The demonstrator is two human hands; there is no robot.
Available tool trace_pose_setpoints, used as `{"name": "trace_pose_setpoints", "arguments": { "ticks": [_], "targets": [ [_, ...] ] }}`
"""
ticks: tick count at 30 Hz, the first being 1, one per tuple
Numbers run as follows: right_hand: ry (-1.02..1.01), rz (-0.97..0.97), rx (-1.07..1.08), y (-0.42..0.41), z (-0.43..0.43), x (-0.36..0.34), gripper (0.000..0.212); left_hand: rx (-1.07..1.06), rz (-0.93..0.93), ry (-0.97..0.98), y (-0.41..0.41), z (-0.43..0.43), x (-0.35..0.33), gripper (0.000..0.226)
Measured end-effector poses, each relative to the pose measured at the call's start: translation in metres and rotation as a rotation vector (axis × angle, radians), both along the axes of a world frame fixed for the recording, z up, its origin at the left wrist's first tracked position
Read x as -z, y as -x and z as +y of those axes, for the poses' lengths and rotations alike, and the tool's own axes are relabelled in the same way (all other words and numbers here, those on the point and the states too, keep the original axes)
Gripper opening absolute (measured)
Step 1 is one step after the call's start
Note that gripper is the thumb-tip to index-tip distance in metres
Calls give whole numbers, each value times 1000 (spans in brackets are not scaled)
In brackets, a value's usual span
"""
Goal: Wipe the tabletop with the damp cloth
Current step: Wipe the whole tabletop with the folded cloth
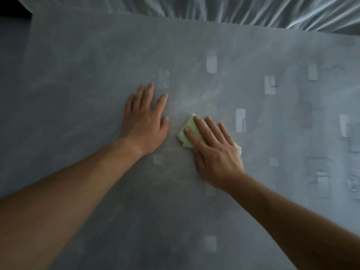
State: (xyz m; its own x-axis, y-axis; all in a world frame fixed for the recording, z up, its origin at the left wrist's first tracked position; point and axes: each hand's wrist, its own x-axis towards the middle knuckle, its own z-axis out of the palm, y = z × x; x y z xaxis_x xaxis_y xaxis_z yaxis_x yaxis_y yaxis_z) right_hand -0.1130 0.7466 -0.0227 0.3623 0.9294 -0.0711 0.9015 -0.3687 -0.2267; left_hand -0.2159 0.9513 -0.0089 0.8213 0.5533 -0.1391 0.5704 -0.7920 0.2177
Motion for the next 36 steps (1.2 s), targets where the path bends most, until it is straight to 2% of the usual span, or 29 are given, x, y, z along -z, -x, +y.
{"name": "trace_pose_setpoints", "arguments": {
  "ticks": [1, 4, 6, 7, 10, 12, 13, 16, 18, 20, 24, 26, 29, 31, 36],
  "targets": [
    [-4, -4, 46, -18, 5, 1, 57, -5, -1, -1, -4, 4, 0, 65],
    [12, 28, 393, -70, 43, -1, 58, 3, 18, -3, -14, 16, 3, 67],
    [22, 34, 493, -75, 68, -2, 61, 11, 11, -7, -24, 24, 4, 68],
    [12, 26, 460, -68, 74, -2, 61, 13, 8, -7, -29, 28, 4, 68],
    [-6, -5, 154, -45, 59, 0, 58, 19, 2, 0, -47, 40, 5, 67],
    [11, -7, 84, -55, 47, 1, 56, 39, -2, -1, -57, 48, 7, 65],
    [-1, -3, 137, -69, 49, 2, 55, 46, -6, -3, -62, 53, 7, 65],
    [-2, 4, 476, -112, 79, 0, 57, 43, 19, 5, -71, 66, 9, 67],
    [29, 8, 585, -121, 105, 0, 60, 32, 49, 10, -75, 72, 10, 70],
    [9, 9, 499, -107, 116, 0, 60, 31, 61, 14, -76, 75, 11, 72],
    [0, -27, 85, -78, 93, 3, 58, 39, 37, 12, -75, 78, 8, 74],
    [-5, -40, 115, -105, 97, 3, 56, 44, 26, 10, -73, 80, 10, 73],
    [12, 1, 448, -154, 133, -1, 57, 45, 13, 17, -72, 80, 12, 72],
    [24, 30, 543, -161, 150, -3, 59, 50, 4, 9, -72, 81, 14, 71],
    [11, -21, 151, -130, 125, -1, 54, 49, 16, 20, -72, 82, 13, 72]
  ]
}}
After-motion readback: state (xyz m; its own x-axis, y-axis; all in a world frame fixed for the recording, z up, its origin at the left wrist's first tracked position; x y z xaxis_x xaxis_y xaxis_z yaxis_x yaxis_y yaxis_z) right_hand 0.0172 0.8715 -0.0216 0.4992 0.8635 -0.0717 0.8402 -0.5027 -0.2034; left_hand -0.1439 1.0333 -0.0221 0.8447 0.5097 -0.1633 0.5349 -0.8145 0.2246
